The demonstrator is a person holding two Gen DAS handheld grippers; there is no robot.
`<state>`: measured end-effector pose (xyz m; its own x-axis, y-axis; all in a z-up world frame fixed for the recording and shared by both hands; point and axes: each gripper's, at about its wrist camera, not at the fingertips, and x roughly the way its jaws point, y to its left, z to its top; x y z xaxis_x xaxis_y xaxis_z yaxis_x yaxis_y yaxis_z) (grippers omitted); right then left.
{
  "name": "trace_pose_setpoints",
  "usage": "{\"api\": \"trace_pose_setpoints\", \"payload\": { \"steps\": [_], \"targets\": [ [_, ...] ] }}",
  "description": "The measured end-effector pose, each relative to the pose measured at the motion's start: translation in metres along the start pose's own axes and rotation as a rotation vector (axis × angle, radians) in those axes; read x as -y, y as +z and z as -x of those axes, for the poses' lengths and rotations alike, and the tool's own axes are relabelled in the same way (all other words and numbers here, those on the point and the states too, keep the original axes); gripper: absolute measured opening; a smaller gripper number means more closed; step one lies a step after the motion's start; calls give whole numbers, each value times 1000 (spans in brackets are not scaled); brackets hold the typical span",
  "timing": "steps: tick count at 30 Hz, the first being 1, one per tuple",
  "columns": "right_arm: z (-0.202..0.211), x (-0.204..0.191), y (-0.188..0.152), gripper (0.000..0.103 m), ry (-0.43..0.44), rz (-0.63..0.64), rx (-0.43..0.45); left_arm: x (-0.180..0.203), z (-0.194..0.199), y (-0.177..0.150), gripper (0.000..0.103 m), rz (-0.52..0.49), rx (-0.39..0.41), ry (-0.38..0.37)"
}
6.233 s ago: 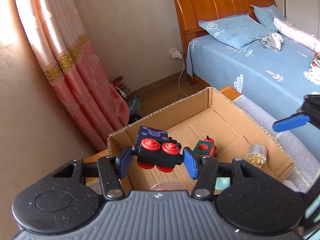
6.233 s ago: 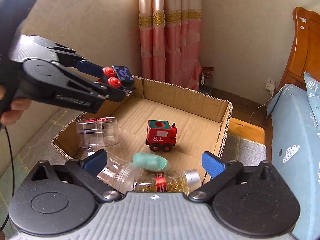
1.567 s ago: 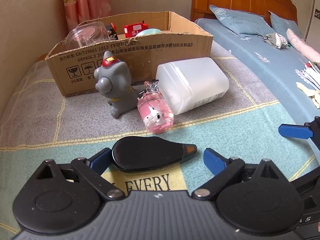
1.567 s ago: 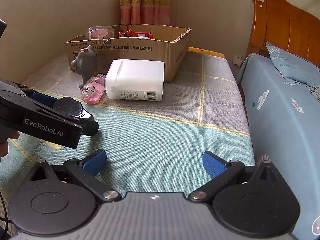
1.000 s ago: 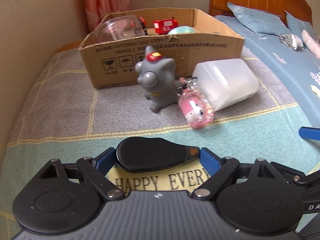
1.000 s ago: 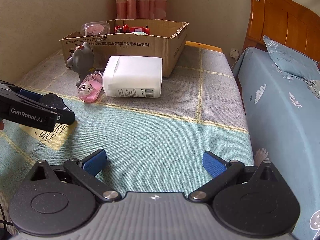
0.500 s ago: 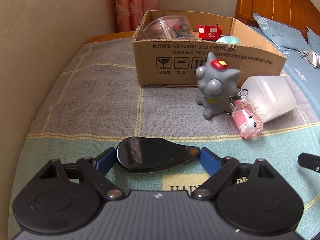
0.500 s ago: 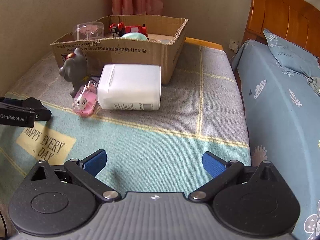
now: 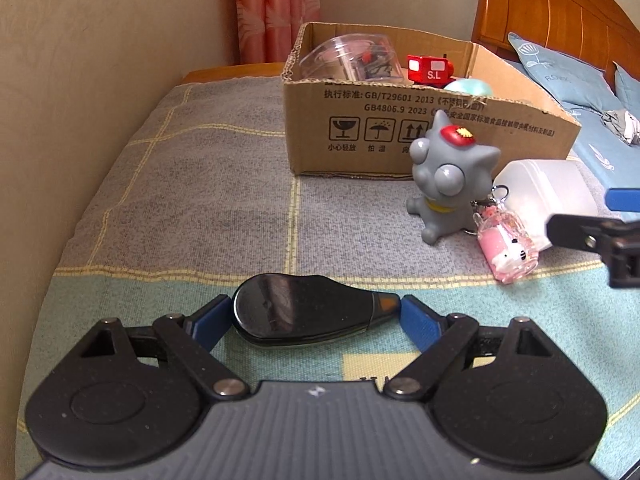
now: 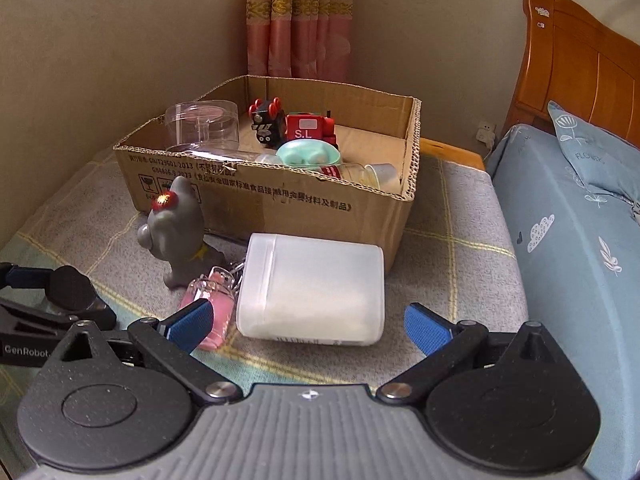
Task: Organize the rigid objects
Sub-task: 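Grasp the black oval key fob with left gripper while right gripper grasps the white square container, then lift the fob with left gripper while right gripper carries the white container toward the box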
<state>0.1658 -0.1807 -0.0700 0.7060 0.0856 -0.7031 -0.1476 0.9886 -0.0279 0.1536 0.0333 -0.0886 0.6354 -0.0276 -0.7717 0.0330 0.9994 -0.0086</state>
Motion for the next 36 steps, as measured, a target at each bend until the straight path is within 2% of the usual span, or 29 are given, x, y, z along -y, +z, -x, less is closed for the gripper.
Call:
{"api": "trace_pose_setpoints", "payload": {
  "steps": [6,9,11,19,31,36],
  "targets": [
    [-18,1,7,102,-37,-26,-10,-1,0,1,89,-5,0,-6],
    [-22,3,9,96,-38,-26,-27,-1,0,1,89,-6,2,-7],
    [-25,3,9,87,-36,-23,-42,-1,0,0,89,-6,3,-6],
    [-16,2,3,87,-43,-7,-72,-1,0,0,89,-6,3,-6],
    [24,6,-30,87,-31,-33,-167,-1,1,-1,89,-11,-1,-7],
    [31,5,-37,87,-38,-26,-166,0,3,-4,89,-43,4,-34]
  ]
}}
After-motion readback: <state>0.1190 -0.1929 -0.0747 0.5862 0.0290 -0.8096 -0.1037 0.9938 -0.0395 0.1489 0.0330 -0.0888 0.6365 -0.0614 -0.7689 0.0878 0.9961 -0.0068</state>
